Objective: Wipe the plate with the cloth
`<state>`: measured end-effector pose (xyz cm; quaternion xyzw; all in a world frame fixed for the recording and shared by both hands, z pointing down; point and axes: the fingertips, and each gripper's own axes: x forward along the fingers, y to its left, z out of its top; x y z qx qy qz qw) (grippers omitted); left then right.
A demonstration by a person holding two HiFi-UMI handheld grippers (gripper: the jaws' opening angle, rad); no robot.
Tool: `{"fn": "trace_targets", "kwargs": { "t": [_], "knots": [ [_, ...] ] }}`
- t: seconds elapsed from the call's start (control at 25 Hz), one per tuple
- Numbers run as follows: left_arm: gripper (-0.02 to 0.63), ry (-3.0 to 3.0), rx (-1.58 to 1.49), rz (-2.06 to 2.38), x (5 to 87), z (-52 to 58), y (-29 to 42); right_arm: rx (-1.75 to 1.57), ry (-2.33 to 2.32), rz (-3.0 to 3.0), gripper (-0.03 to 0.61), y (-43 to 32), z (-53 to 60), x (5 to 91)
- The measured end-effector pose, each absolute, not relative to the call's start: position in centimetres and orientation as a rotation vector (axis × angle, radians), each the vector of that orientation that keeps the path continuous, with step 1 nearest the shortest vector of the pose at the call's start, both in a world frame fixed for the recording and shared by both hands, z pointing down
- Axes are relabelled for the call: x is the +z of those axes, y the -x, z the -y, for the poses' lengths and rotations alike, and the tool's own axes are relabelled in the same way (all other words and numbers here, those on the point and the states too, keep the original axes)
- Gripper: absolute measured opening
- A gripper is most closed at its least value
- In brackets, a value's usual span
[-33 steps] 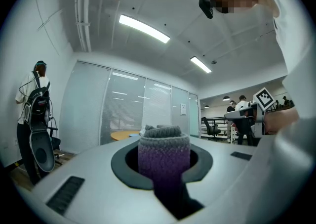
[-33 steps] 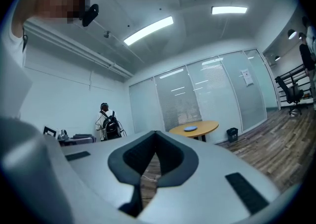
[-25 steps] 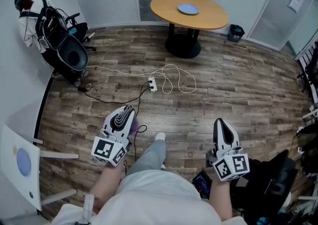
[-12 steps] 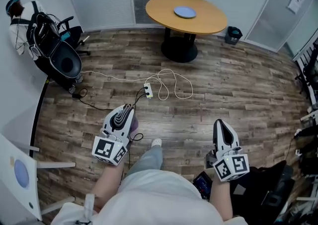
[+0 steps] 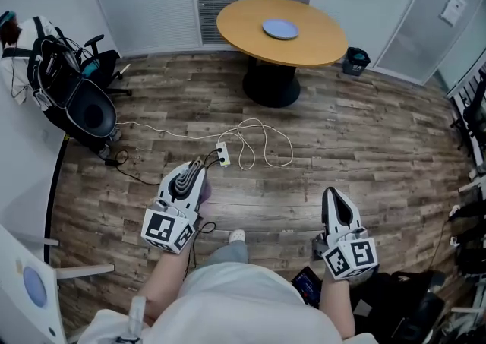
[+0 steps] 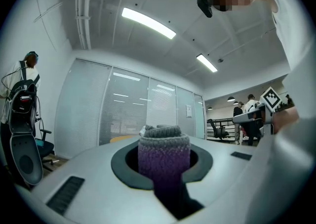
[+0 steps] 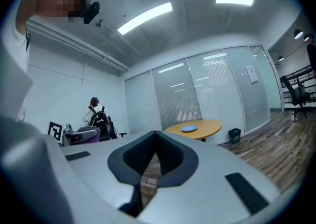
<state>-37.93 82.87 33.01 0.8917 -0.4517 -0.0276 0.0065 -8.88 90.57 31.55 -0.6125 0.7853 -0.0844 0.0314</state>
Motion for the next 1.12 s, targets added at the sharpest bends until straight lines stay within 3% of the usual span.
{"fn": "trace_targets", "kwargs": {
  "t": [0.48,1.12],
  "knots": [
    [0.083,-2.785,-0.094,1.429,33.1,-71.9,39.1,-0.194,1.950,-2.371,0.020,6.9,-79.3,30.1],
    [0.083,-2.793,-0.065,1.401,34.0,-65.9,37.7,-0.231,1.961,-2.365,0.020,6.0,-73.8,31.5]
  ]
}}
